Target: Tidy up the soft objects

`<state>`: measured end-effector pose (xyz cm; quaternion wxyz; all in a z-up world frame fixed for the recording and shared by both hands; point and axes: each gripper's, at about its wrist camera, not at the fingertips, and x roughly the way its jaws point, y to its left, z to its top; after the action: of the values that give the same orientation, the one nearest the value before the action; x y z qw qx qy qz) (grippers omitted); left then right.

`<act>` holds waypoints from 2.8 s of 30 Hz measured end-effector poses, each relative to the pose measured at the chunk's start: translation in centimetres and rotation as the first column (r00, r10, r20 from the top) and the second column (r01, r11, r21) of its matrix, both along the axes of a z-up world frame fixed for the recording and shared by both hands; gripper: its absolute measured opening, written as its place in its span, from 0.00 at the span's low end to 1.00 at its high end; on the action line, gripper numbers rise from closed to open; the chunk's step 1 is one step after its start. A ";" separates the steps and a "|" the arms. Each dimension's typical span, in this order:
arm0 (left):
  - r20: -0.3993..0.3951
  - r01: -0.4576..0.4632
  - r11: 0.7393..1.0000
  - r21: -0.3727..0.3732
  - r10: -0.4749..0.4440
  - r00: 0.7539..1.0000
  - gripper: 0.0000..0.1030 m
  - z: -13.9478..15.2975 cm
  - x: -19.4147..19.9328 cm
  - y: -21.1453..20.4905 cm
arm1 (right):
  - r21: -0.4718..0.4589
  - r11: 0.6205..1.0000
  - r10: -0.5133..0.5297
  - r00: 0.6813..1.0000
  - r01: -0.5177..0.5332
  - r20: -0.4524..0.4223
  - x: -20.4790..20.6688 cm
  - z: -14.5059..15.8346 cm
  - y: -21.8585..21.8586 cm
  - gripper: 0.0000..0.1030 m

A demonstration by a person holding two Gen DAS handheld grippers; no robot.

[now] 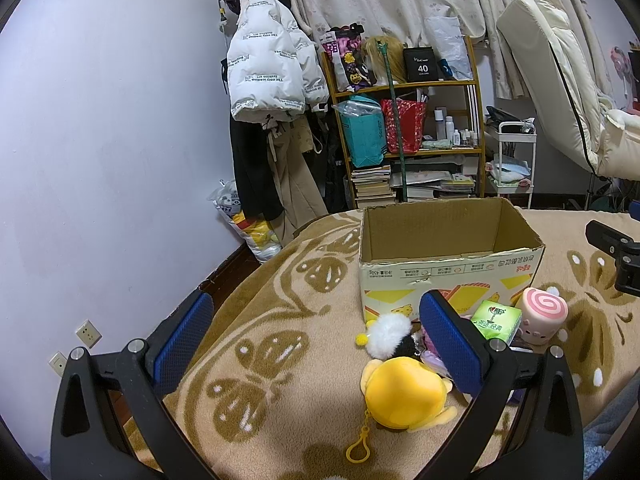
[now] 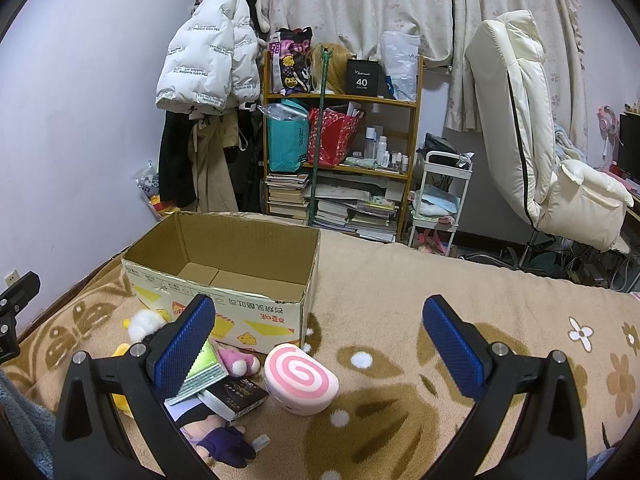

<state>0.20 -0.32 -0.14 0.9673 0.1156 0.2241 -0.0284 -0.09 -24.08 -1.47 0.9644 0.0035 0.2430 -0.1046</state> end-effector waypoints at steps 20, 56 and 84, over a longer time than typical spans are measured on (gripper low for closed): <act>-0.001 0.000 1.000 0.002 0.000 1.000 0.99 0.0 0.0 0.0 | -0.001 1.000 0.000 1.000 0.000 -0.002 0.1 -0.1 0.0 1.00; -0.231 0.078 0.997 -0.018 -0.080 0.970 0.99 -3.5 2.9 -0.9 | 0.077 0.997 0.001 0.990 0.010 -0.144 2.6 -2.5 -1.3 1.00; -0.627 0.132 0.988 -0.076 -0.150 0.765 0.99 -12.0 9.0 -2.7 | 0.166 0.986 0.051 0.886 0.029 -0.461 9.2 -10.3 -3.4 1.00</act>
<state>9.17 -2.98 -12.15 0.8330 0.1025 0.5251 -0.1410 9.14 -27.48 -11.78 0.8753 0.0584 0.4739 -0.0761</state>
